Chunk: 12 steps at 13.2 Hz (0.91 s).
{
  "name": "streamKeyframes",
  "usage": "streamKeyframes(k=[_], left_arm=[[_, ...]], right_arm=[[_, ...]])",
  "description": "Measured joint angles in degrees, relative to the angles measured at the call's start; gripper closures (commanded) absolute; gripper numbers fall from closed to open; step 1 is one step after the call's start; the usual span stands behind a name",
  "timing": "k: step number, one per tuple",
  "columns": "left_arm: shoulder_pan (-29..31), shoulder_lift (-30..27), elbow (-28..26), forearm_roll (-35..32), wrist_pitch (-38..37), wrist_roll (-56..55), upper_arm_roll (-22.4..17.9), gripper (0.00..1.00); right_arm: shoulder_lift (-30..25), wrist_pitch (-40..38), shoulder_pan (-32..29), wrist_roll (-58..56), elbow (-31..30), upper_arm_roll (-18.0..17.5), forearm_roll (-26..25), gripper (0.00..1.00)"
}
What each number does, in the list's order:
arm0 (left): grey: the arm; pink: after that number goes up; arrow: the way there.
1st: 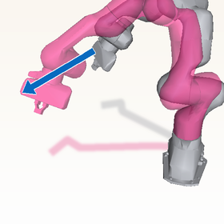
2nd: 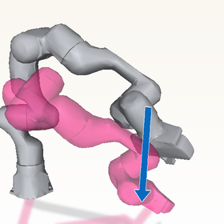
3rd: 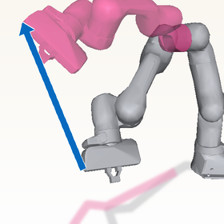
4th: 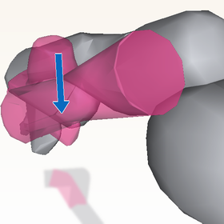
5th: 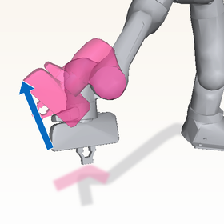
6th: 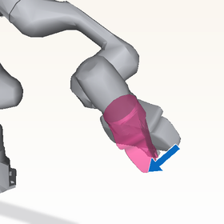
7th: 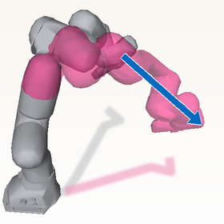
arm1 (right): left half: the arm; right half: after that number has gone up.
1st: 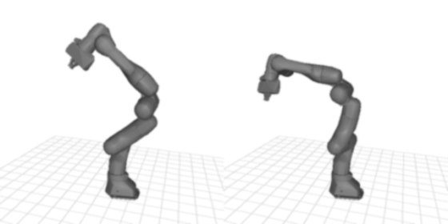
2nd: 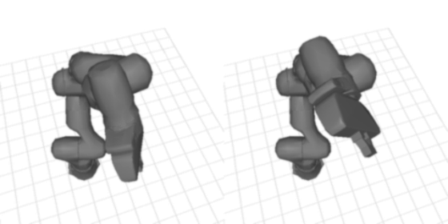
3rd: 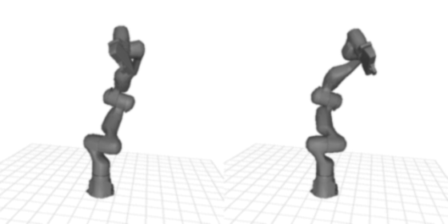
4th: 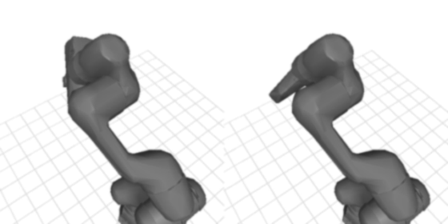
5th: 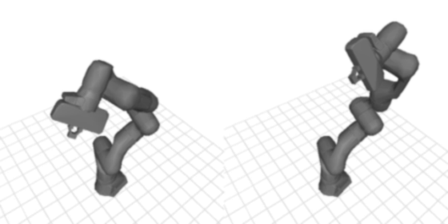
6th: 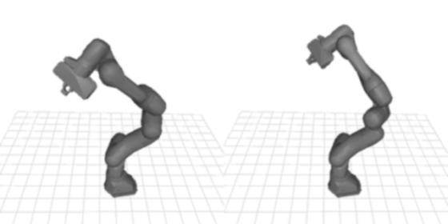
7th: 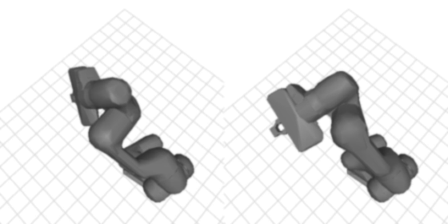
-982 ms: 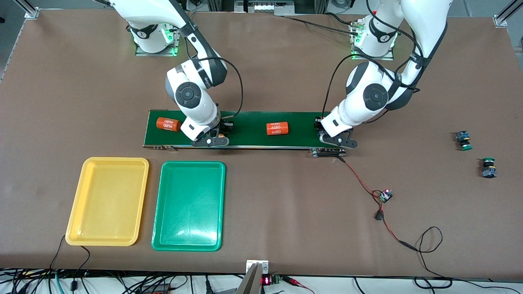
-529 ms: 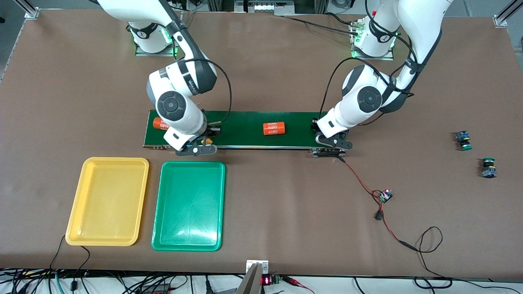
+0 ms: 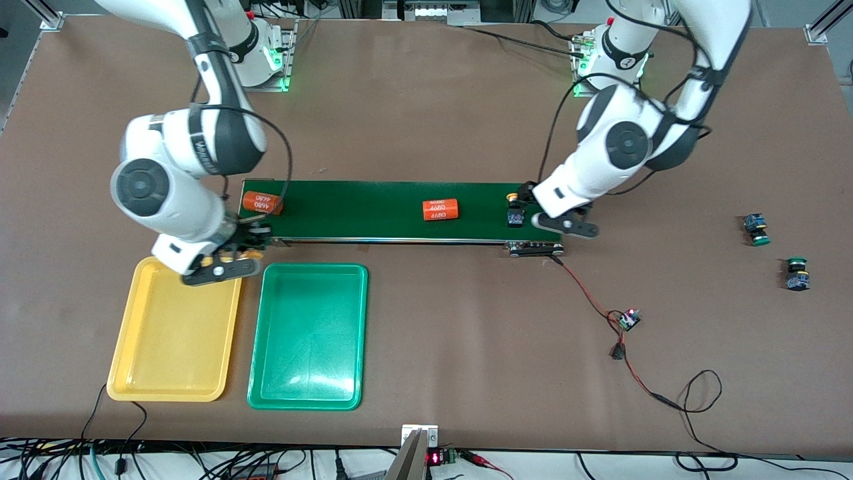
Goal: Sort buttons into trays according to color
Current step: 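Place the blue button on the conveyor while the right gripper lifts yellow, then drop the yellow button in the yellow tray while the left gripper grasps green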
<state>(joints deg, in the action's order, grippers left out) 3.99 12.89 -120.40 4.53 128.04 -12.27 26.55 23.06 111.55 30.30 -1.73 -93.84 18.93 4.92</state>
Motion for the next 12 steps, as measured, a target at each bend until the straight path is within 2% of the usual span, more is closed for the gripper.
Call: streamKeyframes(k=[2, 3, 5, 7, 10, 12], left_arm=[[6.2, -0.6, -0.1, -1.2, -2.0, 0.7, -0.4, 0.00], [9.7, -0.3, -0.3, -3.9, -2.3, 2.0, -0.5, 0.00], [15.8, 0.8, -0.6, -7.9, -2.5, 4.1, -0.8, 0.00], [20.5, 1.6, -0.8, -8.9, -5.0, 4.7, -1.2, 0.00], [24.2, 3.0, -1.0, -13.2, -7.7, 6.6, -7.4, 0.00], [28.7, 4.9, -1.0, -16.1, -6.6, 10.9, -9.4, 0.00]], right_arm=[[-0.4, 0.1, -3.1, -1.3, 0.0, 0.9, -4.7, 0.79], [-0.5, 0.5, -5.0, -2.3, 0.0, 1.1, -6.6, 0.79], [-0.3, 2.8, -9.1, -6.0, -0.2, 1.2, -7.9, 0.79], [0.6, 6.9, -12.9, -9.9, -0.7, 1.2, -8.0, 0.79], [4.0, 13.6, -15.5, -12.0, -1.2, 1.2, -8.0, 0.79], [6.8, 18.0, -16.3, -12.0, -1.4, 1.1, -8.0, 0.79]])
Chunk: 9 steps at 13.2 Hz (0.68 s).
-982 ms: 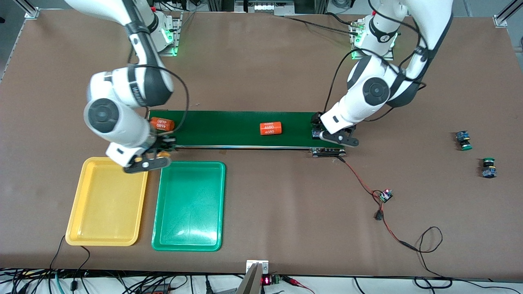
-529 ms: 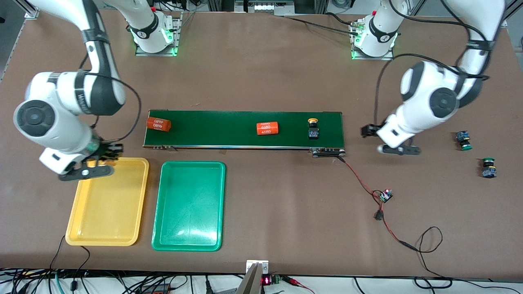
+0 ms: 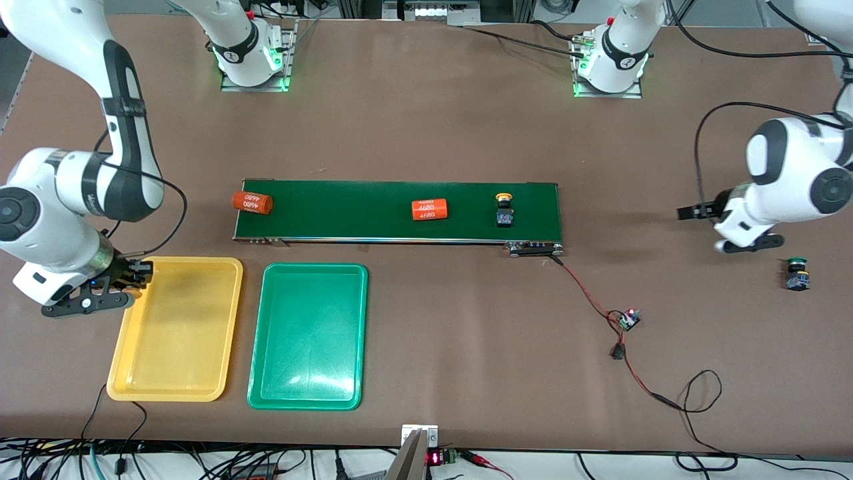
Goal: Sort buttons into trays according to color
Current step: 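Drop the yellow button in the yellow tray while the left gripper grasps green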
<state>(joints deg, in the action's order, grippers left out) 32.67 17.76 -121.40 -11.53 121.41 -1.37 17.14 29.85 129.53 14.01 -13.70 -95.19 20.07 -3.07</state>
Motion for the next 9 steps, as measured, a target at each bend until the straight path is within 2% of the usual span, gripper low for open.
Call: streamKeyframes(k=[6, 9], left_arm=[[6.8, 4.3, 0.0, -2.2, 6.2, 6.1, -0.2, 0.00], [8.5, 6.3, 0.0, -3.1, 7.2, 11.8, -0.2, 0.00]], right_arm=[[8.2, 14.8, -1.4, 0.3, -1.3, -0.4, 0.1, 0.79], [10.7, 18.2, -1.5, 0.5, -1.5, -0.7, 3.5, 0.78]])
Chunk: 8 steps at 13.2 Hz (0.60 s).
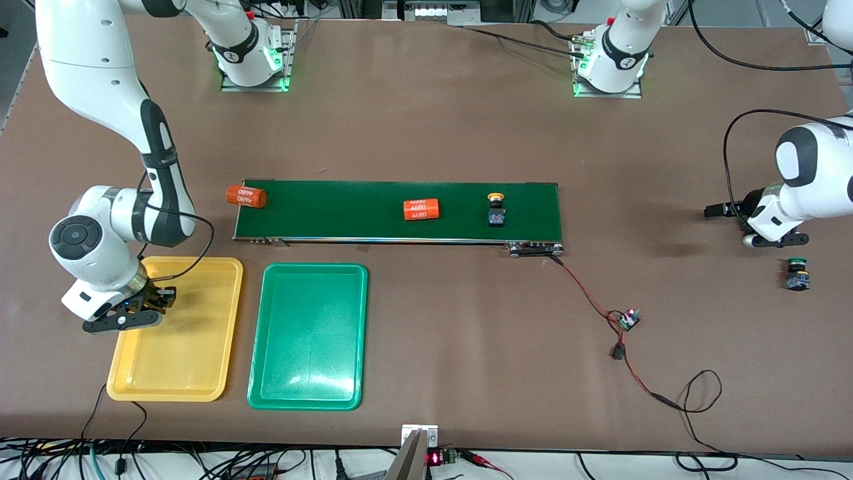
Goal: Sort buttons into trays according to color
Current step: 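Drop the yellow button in the yellow tray while the left gripper grasps green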
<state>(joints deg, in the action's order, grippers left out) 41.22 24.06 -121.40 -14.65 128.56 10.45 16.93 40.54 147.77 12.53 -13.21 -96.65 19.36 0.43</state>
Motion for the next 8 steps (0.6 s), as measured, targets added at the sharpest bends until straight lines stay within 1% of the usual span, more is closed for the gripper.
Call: streamKeyframes(k=[1, 3, 5, 7, 8], left_arm=[[0.4, 0.4, 0.1, -0.6, 0.3, 1.0, 0.0, 0.00], [1.1, 0.7, 1.1, -2.3, 0.7, 1.8, 0.0, 0.00], [1.6, 0.7, 3.4, -2.7, 0.9, 3.8, 0.0, 0.00], [1.7, 0.7, 5.6, -2.7, 0.9, 5.9, 0.0, 0.00], [1.8, 1.0, 5.9, -3.1, 0.9, 6.5, -0.1, 0.00]], right_arm=[[0.6, 0.8, 0.0, 0.0, 0.0, -0.3, 1.1, 0.76], [1.3, 1.5, 0.0, 0.0, 0.0, -1.1, 1.8, 0.65], [1.7, 1.7, -0.1, 0.0, 0.0, -1.4, 1.8, 0.30], [1.9, 1.8, -0.2, -0.1, 0.0, -1.4, 1.8, 0.12], [1.9, 1.8, -0.2, -0.3, 0.0, -1.4, 1.8, 0.09]])
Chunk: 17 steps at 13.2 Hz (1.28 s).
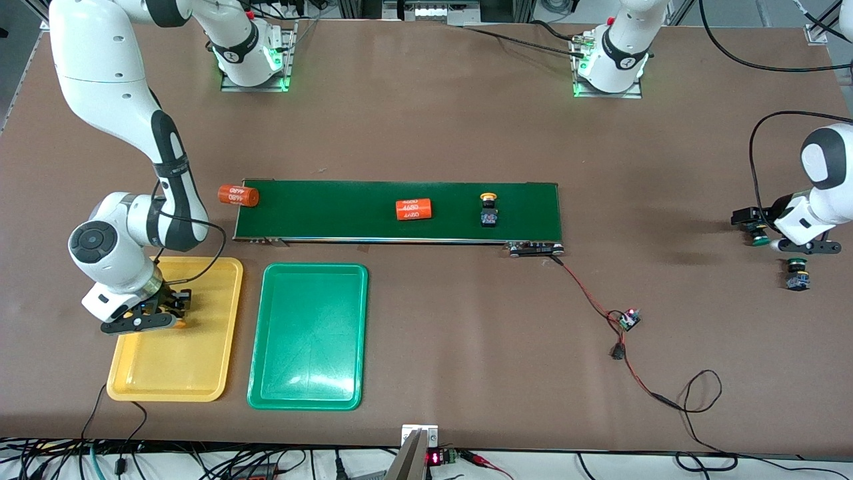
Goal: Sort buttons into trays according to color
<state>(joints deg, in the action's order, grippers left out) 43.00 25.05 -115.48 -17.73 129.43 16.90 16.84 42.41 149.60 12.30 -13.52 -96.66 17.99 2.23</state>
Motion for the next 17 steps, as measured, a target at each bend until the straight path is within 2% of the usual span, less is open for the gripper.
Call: streamKeyframes(k=[5, 11, 13, 17], left_arm=[[2.6, 3.3, 0.0, -2.8, 2.4, 1.5, -1.8, 0.00], [2.7, 6.0, 0.0, -4.8, 6.8, 1.9, -1.5, 0.01], [2.7, 6.4, 0.0, -4.8, 7.0, 1.9, -1.5, 0.07], [2.7, 6.8, 0.0, -4.9, 7.0, 1.9, -1.8, 0.04]], right_arm=[[-0.3, -0.8, 0.0, -1.6, 0.3, -0.1, 0.0, 0.09], [-9.7, -23.9, 0.1, 1.2, 3.4, -3.8, 0.0, 0.07], [-11.8, -31.9, 0.2, 4.1, 5.9, -4.8, 0.1, 0.07], [-14.7, -44.5, 0.5, 12.1, 11.6, -7.1, 0.1, 0.06]])
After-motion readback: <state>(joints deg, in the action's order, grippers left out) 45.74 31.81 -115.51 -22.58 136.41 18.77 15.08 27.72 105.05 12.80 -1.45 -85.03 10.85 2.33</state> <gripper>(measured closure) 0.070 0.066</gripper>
